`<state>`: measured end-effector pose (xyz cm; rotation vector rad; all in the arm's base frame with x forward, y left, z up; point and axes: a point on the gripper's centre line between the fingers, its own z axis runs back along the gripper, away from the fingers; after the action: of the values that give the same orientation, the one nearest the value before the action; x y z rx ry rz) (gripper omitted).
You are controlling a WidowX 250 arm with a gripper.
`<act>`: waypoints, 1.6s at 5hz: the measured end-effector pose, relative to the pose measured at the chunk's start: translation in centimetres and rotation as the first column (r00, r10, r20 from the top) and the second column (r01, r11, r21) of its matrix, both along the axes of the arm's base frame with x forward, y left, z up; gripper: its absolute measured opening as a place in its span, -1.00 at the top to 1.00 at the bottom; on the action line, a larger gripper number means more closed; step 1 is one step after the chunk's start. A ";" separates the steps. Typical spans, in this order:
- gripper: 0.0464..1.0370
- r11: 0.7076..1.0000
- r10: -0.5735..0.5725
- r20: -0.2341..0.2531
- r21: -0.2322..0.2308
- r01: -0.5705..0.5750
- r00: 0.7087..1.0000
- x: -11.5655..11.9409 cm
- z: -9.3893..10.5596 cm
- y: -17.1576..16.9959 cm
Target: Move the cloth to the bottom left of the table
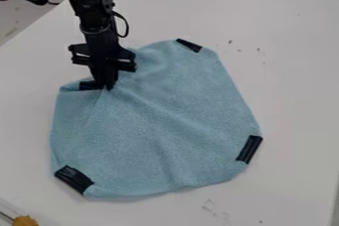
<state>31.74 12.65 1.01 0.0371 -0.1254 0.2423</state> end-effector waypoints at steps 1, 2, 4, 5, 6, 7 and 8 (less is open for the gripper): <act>0.97 1.000 0.016 0.008 0.018 -0.017 1.000 -0.2 0.1 -0.2; 0.98 0.995 0.091 0.014 0.040 -0.092 0.996 -2.0 0.5 -0.4; 0.98 0.958 0.264 0.124 0.081 -0.275 0.956 -3.7 1.6 4.3; 0.98 0.924 0.356 0.170 0.083 -0.374 0.919 -4.2 2.2 6.9; 0.98 0.889 0.435 0.168 0.074 -0.451 0.885 -5.0 1.9 8.4; 0.98 0.830 0.545 0.093 0.084 -0.552 0.833 -7.6 0.9 8.1; 0.98 0.739 0.664 0.055 0.104 -0.666 0.746 -10.5 1.4 7.0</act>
<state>21.22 19.63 2.38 0.2009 -0.1371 0.9635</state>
